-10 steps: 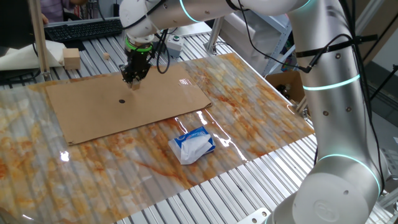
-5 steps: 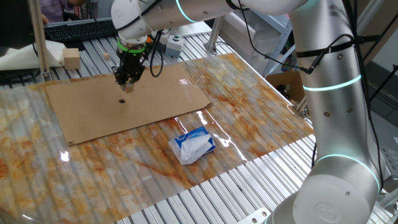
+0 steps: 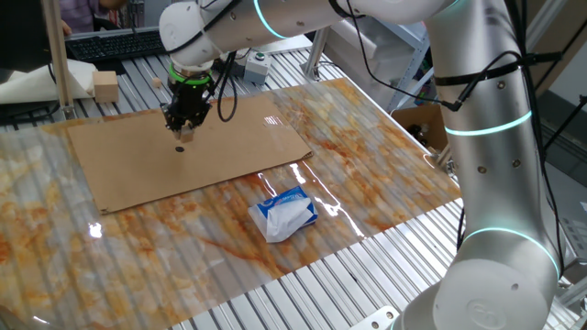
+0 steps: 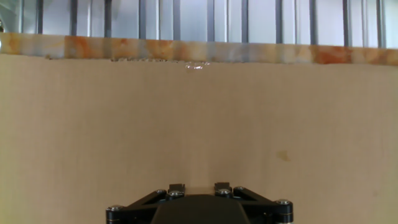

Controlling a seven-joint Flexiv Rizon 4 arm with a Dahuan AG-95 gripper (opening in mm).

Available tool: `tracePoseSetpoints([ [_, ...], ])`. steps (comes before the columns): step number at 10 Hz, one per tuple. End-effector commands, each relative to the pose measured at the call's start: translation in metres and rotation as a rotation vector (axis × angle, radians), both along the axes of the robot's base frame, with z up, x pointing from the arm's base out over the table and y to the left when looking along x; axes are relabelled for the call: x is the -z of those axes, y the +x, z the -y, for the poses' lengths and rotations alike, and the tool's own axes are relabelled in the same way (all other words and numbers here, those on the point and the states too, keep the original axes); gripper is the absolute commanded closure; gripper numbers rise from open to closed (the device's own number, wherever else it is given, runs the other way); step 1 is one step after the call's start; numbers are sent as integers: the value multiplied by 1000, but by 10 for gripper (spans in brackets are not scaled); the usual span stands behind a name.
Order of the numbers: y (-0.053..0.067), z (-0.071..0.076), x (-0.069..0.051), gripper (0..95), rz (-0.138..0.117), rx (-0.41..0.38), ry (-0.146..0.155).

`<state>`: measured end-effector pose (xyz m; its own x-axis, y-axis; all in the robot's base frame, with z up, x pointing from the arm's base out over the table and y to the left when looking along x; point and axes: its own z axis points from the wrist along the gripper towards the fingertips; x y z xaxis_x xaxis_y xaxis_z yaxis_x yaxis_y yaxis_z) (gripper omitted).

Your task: Grab the block and place it at the designated location

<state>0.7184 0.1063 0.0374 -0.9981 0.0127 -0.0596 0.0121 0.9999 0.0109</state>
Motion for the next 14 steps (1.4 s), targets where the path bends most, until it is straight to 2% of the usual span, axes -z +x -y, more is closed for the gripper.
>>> tracePoseSetpoints([
  [1, -3, -3, 0, 950, 1, 8, 0],
  [10, -10, -9, 4, 950, 2, 52, 3],
  [11, -11, -9, 4, 760, 2, 52, 2],
  [12, -11, -10, 4, 760, 1, 55, 1],
  [13, -11, -10, 4, 190, 2, 61, 0],
  [14, -12, -10, 4, 190, 3, 64, -1],
])
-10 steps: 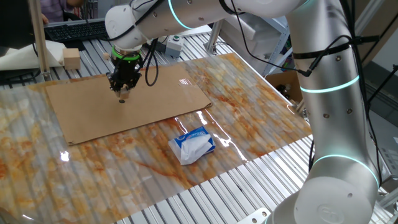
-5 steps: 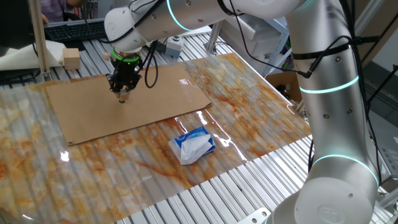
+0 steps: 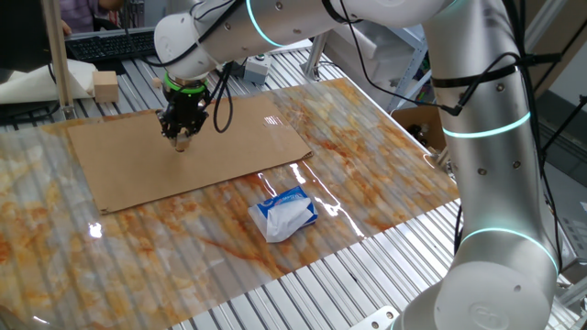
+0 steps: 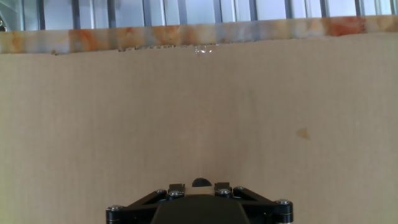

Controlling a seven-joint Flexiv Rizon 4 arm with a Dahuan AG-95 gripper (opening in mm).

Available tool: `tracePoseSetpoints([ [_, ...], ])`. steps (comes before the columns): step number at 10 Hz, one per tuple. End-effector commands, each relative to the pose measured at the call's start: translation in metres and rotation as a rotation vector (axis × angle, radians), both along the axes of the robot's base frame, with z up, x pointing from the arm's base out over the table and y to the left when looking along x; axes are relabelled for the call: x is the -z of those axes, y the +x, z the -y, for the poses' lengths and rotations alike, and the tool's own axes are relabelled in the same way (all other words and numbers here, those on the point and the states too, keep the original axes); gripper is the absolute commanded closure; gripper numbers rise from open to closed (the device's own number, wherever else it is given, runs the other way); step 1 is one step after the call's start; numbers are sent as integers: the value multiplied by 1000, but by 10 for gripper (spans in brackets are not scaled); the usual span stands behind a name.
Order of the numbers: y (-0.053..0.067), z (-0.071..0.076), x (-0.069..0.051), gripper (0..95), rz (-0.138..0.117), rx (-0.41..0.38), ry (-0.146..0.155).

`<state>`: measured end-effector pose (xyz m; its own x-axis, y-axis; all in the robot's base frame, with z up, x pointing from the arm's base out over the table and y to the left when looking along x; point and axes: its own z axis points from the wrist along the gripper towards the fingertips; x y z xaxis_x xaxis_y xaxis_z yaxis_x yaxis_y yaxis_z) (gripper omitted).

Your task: Grab the block and place it at the designated location

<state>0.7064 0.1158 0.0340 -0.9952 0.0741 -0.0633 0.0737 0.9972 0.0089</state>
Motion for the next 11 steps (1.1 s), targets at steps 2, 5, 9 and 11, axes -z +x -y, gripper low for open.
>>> tracePoseSetpoints([
  [2, 0, 0, 1, 190, -1, 1, 2],
  [5, 0, 0, 2, 190, 1, -11, -1],
  [9, 1, 0, 4, 380, 4, -1, 6],
  [11, 0, 0, 5, 760, 6, -1, 10],
])
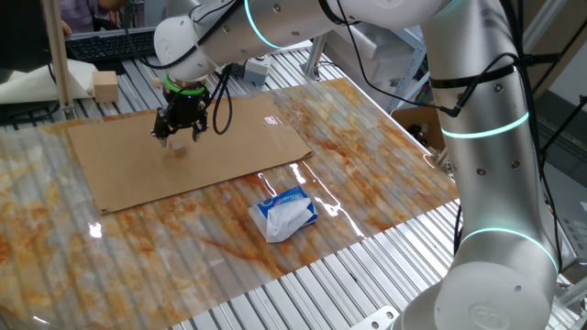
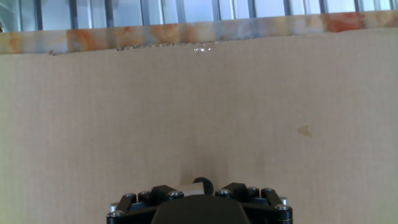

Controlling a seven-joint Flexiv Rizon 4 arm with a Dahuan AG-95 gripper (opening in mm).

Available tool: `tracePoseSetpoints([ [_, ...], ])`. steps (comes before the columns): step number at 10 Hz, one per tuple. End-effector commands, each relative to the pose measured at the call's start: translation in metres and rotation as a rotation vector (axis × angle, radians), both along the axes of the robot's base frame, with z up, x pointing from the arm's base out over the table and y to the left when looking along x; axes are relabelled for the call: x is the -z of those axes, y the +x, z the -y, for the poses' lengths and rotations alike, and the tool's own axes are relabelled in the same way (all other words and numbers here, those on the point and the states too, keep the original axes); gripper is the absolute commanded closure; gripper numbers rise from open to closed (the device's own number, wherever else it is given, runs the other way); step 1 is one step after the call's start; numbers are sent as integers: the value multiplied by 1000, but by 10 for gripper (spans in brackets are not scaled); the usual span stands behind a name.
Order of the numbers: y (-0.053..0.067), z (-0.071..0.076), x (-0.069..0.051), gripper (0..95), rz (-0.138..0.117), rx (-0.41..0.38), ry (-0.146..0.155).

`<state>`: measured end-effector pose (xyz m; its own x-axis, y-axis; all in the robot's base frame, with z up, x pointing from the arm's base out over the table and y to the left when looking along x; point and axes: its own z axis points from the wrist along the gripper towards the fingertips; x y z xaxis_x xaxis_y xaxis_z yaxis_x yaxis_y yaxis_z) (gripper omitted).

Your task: Grab the block and place it at the designated location

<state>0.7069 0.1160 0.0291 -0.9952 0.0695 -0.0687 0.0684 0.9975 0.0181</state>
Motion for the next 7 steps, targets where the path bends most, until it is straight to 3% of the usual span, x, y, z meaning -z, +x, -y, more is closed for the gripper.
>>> tracePoseSetpoints([
  [1, 0, 0, 0, 950, 1, 3, 1],
  [7, 0, 0, 1, 950, 2, -9, -1],
])
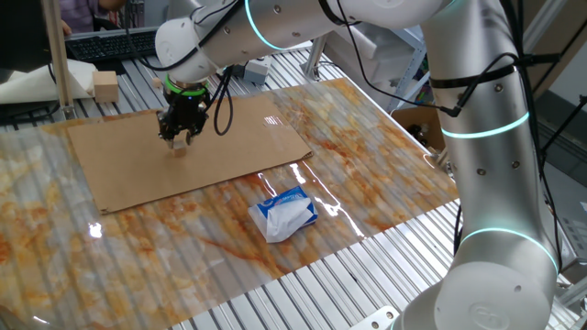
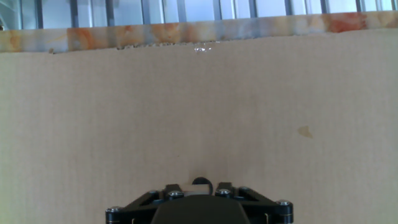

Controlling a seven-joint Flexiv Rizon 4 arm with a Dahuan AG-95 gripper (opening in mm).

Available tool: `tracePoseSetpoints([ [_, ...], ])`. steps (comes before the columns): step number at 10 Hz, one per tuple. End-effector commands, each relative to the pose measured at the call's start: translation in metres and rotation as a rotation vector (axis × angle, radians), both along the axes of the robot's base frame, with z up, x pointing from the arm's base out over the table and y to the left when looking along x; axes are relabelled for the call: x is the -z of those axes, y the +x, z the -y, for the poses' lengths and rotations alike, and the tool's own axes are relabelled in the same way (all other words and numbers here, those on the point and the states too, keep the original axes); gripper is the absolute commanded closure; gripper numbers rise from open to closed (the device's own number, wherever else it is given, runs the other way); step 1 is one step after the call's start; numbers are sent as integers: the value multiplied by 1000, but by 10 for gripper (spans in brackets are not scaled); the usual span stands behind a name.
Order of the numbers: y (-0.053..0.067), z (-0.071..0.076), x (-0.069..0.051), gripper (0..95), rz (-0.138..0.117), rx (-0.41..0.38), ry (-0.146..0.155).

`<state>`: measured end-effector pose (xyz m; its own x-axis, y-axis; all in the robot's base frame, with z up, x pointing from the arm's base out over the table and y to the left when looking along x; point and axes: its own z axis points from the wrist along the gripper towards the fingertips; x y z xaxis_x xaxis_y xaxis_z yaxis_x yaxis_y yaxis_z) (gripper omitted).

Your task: Grab the block and place it at the designated location

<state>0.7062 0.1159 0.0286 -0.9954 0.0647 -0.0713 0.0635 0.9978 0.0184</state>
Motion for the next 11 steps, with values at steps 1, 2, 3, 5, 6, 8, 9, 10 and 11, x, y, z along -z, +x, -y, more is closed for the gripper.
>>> tracePoseSetpoints([
  [1, 0, 0, 1, 950, -1, -5, -1],
  [2, 0, 0, 1, 950, -1, -4, -1],
  [3, 0, 0, 1, 950, 0, -1, -4],
  [5, 0, 0, 0, 0, 0, 18, -8],
  [6, 0, 0, 0, 0, 0, 20, -9],
  [8, 0, 0, -1, 0, 1, 17, -9],
  [9, 0, 0, -2, 0, 1, 15, -9],
  [10, 0, 0, -5, 0, 4, 17, -12],
  [11, 0, 0, -10, 0, 8, 36, -23],
])
